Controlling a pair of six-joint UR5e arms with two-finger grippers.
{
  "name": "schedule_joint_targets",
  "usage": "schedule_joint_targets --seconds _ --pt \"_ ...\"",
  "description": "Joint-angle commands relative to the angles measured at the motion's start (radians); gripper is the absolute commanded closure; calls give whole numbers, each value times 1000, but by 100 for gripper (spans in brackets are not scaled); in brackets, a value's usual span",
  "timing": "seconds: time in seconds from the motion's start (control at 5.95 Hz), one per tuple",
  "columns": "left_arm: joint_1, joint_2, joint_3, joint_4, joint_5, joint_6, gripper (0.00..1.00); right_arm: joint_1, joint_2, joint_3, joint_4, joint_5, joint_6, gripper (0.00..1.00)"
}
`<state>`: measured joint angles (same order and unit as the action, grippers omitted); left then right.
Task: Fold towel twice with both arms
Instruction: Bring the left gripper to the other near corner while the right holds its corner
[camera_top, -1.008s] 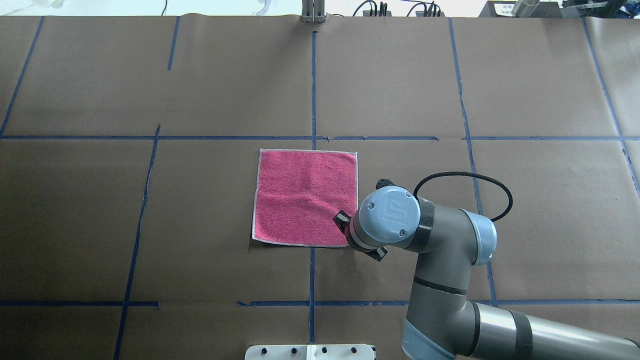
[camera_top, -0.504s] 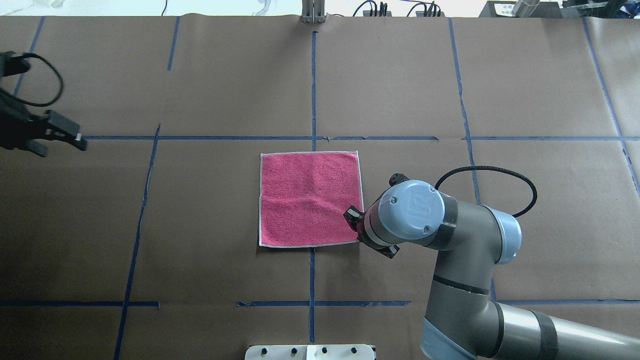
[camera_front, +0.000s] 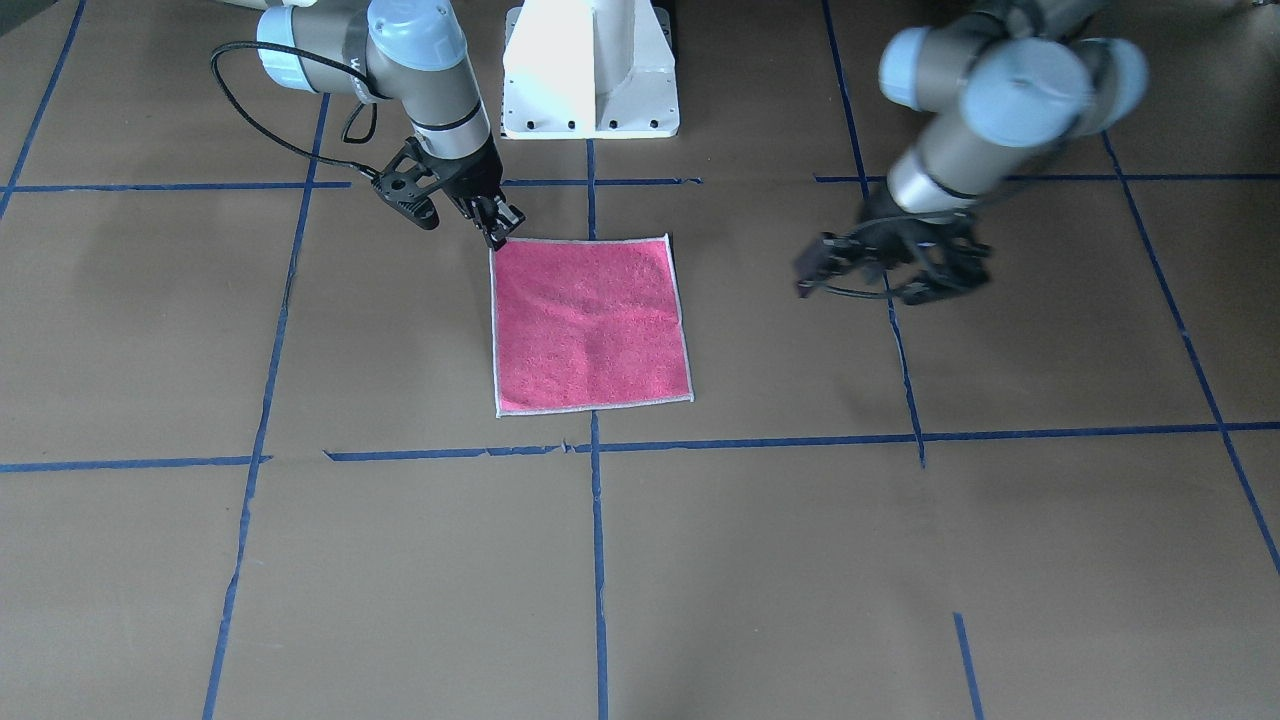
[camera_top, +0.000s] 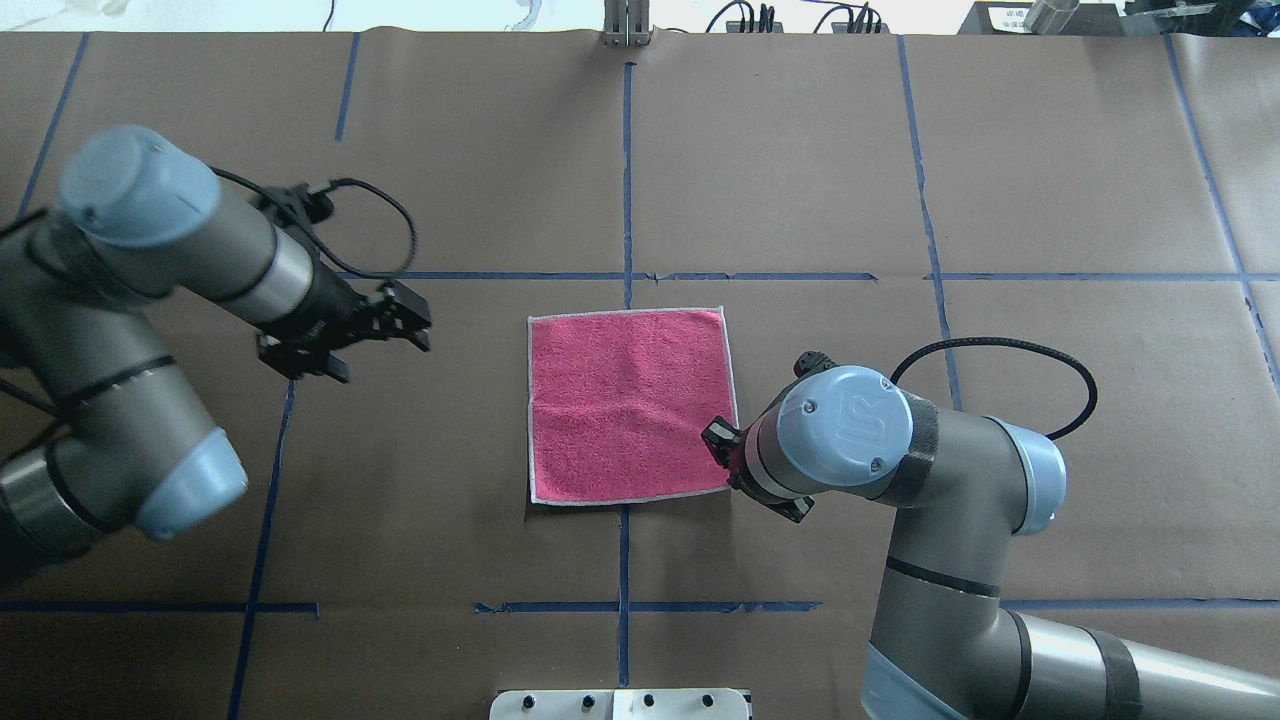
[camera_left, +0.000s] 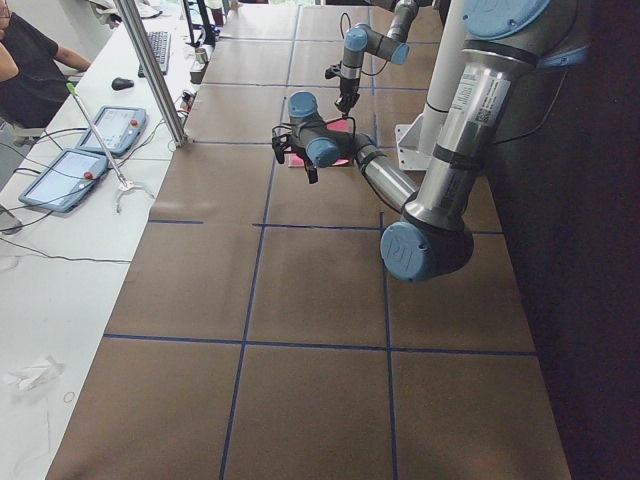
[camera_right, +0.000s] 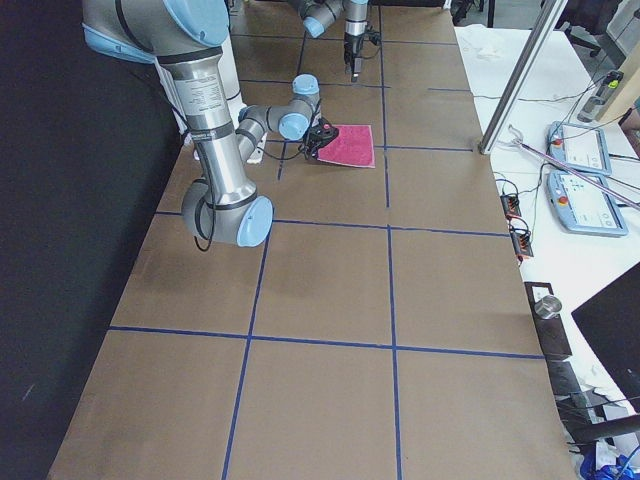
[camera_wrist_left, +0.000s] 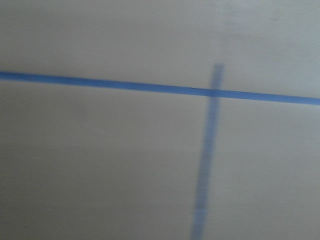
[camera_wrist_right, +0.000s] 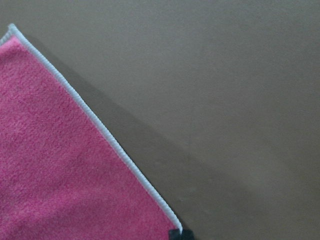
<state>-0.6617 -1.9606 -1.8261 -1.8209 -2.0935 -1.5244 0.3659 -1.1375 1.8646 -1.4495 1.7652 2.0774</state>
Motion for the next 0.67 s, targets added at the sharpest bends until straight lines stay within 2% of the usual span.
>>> schedule_joint_targets --seconds 0.0,0.34,0.5 --pt "211 -73 4 3 188 -275 0 -10 -1 1 0 -4 1 96" --pt "293 -92 28 3 277 -335 0 -15 -2 1 -2 -6 1 96" --pt "295 -98 34 3 279 -336 6 -15 -2 1 -2 -6 1 96"
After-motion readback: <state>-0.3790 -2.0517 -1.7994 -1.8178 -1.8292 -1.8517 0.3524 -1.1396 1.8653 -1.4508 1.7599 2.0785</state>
